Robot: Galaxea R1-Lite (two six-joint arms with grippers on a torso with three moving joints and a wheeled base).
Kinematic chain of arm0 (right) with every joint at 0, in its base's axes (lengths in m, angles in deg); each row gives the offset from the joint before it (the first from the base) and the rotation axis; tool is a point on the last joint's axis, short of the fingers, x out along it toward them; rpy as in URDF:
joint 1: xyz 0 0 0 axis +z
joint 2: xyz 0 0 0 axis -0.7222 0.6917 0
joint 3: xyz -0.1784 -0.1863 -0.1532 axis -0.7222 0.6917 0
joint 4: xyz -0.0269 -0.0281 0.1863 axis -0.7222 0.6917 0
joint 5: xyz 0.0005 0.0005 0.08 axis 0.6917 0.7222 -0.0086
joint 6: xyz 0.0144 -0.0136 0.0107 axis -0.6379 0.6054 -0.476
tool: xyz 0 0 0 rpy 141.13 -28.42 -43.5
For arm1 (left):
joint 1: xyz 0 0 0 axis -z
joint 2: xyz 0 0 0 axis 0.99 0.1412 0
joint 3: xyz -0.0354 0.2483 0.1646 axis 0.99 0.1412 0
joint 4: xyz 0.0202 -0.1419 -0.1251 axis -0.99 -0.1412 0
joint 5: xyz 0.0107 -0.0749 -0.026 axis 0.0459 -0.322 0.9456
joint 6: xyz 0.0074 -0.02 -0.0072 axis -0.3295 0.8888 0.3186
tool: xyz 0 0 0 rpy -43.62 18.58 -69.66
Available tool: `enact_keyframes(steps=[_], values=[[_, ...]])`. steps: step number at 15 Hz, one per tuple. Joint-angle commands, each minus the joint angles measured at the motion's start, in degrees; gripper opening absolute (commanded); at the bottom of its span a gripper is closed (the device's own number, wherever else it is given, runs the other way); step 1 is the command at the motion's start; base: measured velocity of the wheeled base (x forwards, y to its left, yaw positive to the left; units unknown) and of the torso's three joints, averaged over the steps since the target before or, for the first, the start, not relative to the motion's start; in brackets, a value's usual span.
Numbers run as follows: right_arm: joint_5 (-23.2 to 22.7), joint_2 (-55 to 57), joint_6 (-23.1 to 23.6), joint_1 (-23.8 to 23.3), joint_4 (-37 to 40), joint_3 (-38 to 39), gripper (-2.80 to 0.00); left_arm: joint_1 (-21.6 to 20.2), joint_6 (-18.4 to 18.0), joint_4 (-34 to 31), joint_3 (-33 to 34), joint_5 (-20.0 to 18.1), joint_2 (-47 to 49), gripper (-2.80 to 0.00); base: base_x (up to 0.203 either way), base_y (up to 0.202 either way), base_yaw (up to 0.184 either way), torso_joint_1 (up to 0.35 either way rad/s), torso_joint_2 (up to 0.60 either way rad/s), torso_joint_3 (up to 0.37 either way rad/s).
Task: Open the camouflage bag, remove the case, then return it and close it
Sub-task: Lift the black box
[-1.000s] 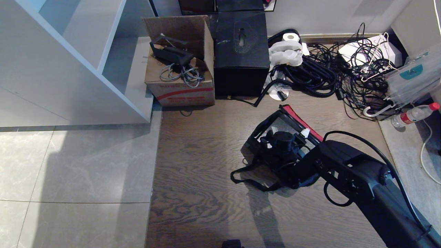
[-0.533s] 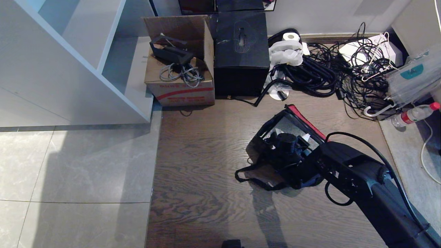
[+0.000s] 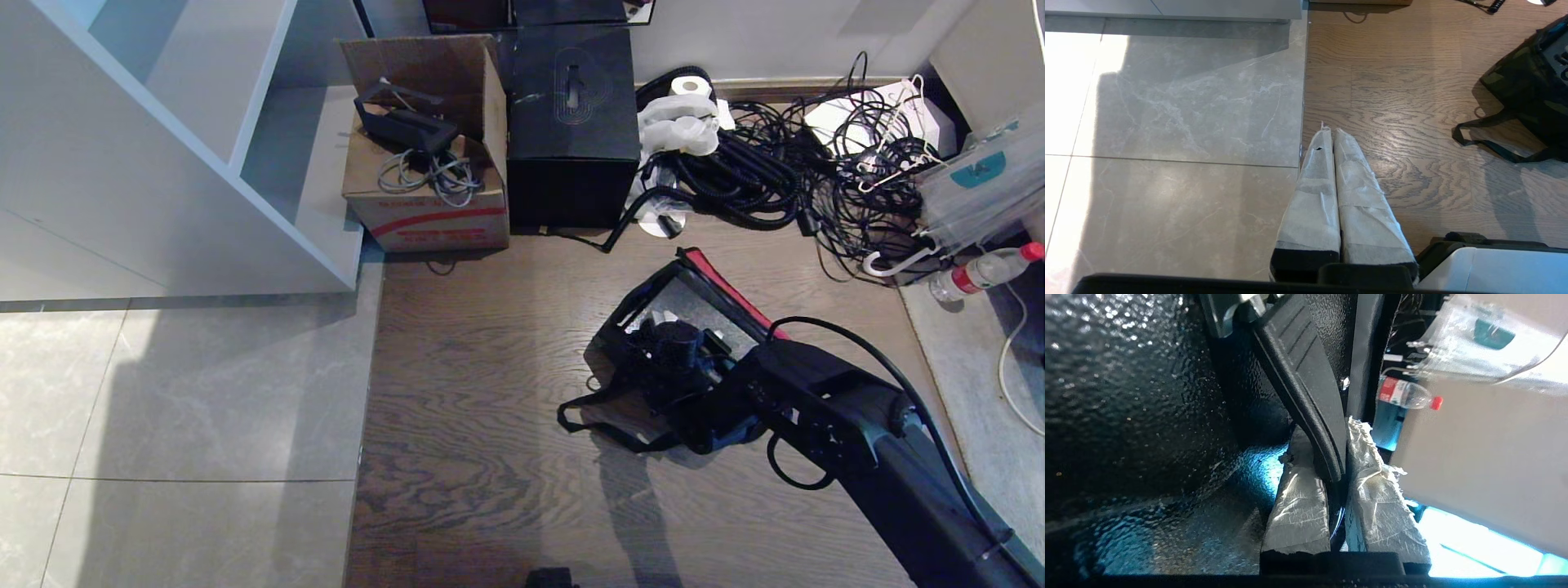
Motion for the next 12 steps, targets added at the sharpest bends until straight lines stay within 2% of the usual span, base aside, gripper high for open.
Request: enact_keyframes(steps=[1, 12], values=[[0.51, -2.21, -1.02, 0.44, -0.98, 2.16, -2.8, -0.01, 0.02, 0.0, 0.0, 0.02, 0.0, -2.8, 0.0, 0.0, 0.0, 0.0, 0.0, 0.0], [2.61, -25.45, -0.87, 3.13, -1.56, 15.66, -2.8, -0.01, 0.02, 0.0, 0.0, 0.02, 0.0, -2.8, 0.0, 0.0, 0.0, 0.0, 0.0, 0.0]])
